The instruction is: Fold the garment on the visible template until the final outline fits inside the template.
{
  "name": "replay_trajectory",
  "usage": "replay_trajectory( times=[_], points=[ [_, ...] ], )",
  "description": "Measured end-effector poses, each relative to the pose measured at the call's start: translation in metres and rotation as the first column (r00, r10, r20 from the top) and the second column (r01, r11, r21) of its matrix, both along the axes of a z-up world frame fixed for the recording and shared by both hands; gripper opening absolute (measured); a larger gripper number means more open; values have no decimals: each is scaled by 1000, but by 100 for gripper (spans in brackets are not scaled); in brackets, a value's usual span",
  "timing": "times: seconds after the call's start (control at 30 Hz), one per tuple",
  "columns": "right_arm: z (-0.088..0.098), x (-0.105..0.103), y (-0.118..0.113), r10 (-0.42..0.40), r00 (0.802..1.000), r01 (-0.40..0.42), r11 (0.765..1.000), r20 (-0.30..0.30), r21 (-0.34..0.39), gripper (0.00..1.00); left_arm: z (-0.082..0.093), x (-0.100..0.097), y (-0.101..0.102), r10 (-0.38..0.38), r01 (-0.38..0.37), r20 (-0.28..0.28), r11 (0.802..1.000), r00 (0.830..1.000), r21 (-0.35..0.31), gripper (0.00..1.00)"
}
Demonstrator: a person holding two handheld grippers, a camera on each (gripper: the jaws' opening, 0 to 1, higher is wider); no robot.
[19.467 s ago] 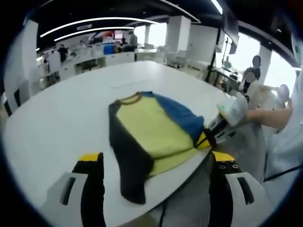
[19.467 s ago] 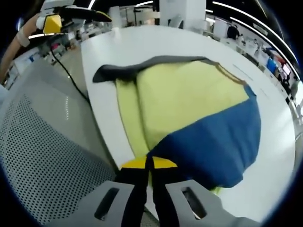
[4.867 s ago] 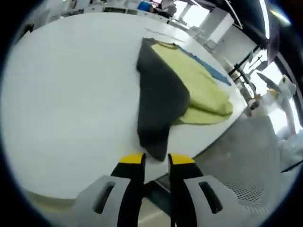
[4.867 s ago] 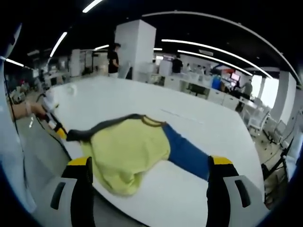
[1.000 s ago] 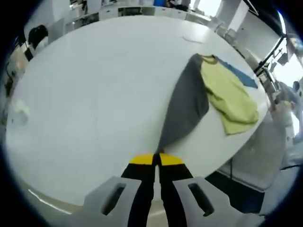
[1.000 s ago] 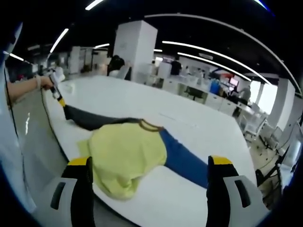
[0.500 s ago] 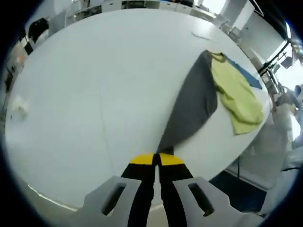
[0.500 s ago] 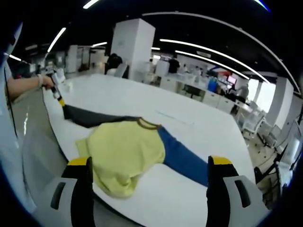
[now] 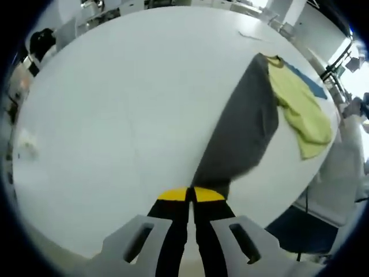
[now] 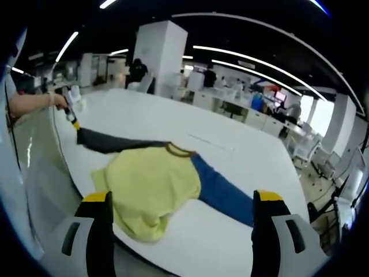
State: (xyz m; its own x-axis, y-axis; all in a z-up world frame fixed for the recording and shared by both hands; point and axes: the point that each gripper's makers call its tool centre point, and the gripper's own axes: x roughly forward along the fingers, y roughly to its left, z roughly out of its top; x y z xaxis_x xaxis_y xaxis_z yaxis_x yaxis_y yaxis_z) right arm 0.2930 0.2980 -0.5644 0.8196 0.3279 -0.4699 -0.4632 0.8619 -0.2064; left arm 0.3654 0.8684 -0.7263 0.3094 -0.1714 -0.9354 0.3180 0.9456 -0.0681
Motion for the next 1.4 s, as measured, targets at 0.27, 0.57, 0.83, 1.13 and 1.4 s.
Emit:
replay_trajectory(
  times=[0.27, 0.57, 0.83, 1.13, 1.4],
  points=[
    [-2, -3, -4, -28, 1000, 28, 1000, -13, -9, 100, -9, 14, 11, -45, 45, -8, 997, 999, 66, 0],
    [-1, -2, -1, -36, 999, 36, 999, -19, -9, 100, -15, 29, 23, -82, 85, -24, 989, 996, 123, 0],
    [1, -2, -2, -55, 998, 54, 998, -25, -15, 100, -19, 43, 33, -104, 103, -2, 980, 995, 172, 0],
    [3, -3, 2, -64, 998, 64, 998, -27, -23, 100, -19, 62, 41, -126, 114, 34, 965, 991, 237, 0],
    [6, -5, 3, -84, 996, 84, 996, -23, -10, 100, -22, 70, 48, -130, 117, 38, 963, 991, 244, 0]
  ],
)
